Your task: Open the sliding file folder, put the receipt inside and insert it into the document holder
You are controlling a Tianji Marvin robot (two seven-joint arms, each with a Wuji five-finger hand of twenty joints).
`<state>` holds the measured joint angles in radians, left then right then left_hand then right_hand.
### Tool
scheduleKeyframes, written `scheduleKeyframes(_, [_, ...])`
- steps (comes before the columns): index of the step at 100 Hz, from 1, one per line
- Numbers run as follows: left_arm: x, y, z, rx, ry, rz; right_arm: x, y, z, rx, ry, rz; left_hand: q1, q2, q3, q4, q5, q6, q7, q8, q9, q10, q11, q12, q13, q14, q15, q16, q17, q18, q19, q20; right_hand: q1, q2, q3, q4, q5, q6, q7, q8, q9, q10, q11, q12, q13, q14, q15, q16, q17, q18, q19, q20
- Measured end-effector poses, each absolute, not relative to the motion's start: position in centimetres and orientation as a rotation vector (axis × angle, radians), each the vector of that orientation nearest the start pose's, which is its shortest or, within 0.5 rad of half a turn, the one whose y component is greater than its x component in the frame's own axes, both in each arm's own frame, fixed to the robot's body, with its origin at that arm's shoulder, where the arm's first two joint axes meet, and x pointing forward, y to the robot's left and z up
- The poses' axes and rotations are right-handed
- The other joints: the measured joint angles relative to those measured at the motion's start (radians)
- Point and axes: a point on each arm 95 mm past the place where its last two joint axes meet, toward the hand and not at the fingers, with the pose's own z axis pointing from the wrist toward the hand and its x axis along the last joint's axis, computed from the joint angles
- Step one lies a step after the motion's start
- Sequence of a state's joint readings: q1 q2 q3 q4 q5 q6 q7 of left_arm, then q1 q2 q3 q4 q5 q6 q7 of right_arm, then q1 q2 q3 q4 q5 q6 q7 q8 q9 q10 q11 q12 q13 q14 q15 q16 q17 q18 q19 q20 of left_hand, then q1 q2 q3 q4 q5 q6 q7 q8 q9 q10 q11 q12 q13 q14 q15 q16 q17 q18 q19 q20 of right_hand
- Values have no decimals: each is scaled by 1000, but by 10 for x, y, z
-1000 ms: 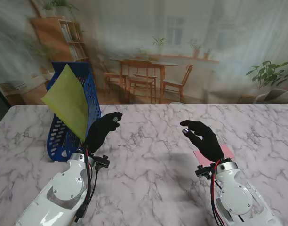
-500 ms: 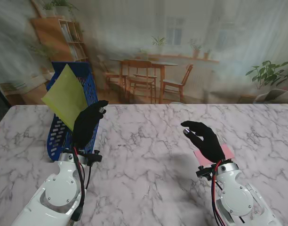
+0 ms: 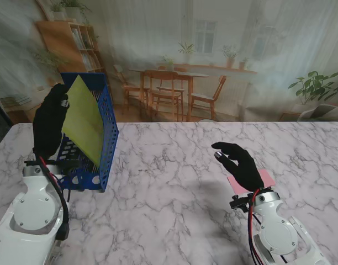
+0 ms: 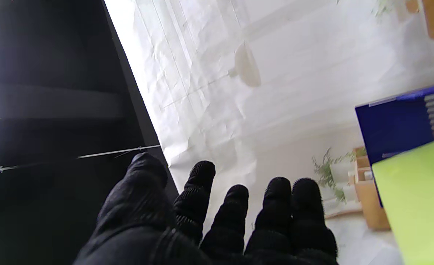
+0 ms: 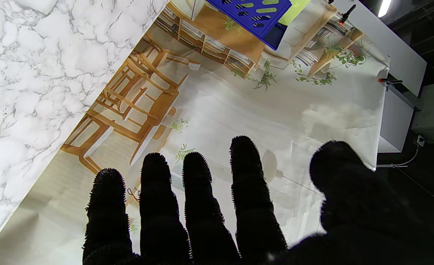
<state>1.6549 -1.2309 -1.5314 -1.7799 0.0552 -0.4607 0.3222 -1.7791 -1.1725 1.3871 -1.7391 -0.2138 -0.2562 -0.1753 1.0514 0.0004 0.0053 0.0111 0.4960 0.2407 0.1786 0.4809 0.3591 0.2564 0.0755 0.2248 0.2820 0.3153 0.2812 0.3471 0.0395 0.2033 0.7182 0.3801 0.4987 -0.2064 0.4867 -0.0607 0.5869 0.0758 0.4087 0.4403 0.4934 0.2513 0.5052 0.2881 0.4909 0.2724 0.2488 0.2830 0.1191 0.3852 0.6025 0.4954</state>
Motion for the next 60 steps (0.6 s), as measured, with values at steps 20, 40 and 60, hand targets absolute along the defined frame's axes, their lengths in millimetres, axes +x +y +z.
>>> scheduleKeyframes(20, [385, 99, -208, -1274, 73, -2485, 357, -19, -300, -2026, -805, -2584, -60, -1, -2, 0, -107, 17, -62, -42, -62, -8, -36, -26, -33, -13, -13, -23, -11, -23, -31, -21, 0, 0, 0, 0, 0, 0, 0, 0, 0, 0, 0, 0, 0, 0, 0, 0, -2, 0, 9, 0])
scheduleKeyframes(40, [393, 119, -227, -1335, -62, -2433, 359, -15, -299, -2028, -820, -2572, -80, -24, -1, 0, -203, 49, -121, -93, -88, 6, -53, -38, -72, -16, -13, -30, -29, -36, -53, -33, 0, 0, 0, 0, 0, 0, 0, 0, 0, 0, 0, 0, 0, 0, 0, 0, -4, 0, 19, 0])
scheduleKeyframes(60, [401, 128, -245, -1380, -89, -2388, 360, -14, -300, -2035, -825, -2564, -83, -31, -1, 0, -239, 78, -144, -118, -100, 15, -53, -37, -72, -17, -13, -30, -25, -38, -53, -33, 0, 0, 0, 0, 0, 0, 0, 0, 0, 0, 0, 0, 0, 0, 0, 0, -11, 0, 27, 0])
